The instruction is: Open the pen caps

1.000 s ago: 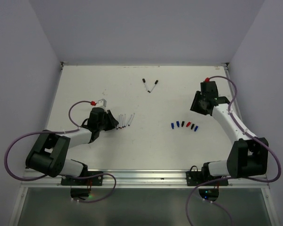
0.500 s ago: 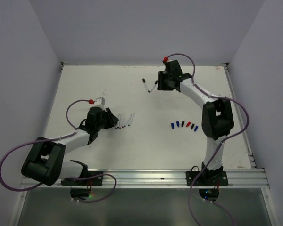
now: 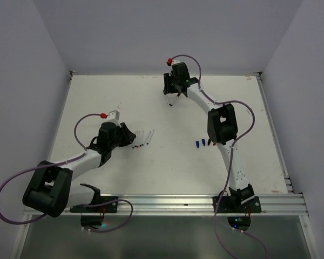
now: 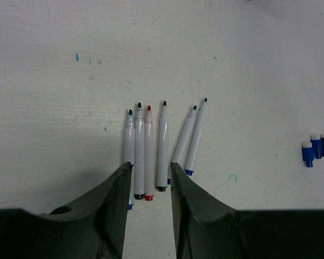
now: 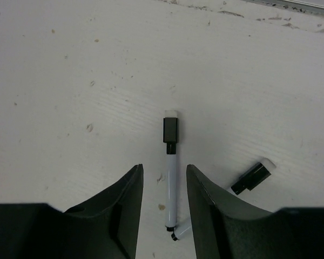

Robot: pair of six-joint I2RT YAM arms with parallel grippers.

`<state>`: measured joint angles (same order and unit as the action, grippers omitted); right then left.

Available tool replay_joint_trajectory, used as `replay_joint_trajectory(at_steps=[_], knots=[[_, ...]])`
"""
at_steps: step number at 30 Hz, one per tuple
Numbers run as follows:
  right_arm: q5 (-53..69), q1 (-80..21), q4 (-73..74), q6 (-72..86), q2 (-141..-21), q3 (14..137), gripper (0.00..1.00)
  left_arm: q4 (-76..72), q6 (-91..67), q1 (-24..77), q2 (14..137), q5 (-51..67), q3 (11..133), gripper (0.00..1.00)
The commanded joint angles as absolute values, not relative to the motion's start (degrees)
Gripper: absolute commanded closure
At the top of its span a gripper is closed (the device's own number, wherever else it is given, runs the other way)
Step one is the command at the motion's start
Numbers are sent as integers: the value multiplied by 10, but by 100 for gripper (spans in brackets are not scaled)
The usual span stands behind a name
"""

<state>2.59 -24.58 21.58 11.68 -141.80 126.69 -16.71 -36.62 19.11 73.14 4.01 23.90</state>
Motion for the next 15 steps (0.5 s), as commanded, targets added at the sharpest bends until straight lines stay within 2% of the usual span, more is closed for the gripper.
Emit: replay_joint_trajectory(at_steps=[1, 12, 15], knots=[[38, -244, 243, 98, -1450, 1328, 59, -162, -358, 186, 698, 25, 265, 62], [30, -265, 272, 81, -1512, 1372, 62, -113, -353, 186, 607, 11, 281, 60], [-12, -278, 295, 63, -1522, 1385, 69, -102, -352, 186, 596, 9, 285, 60]])
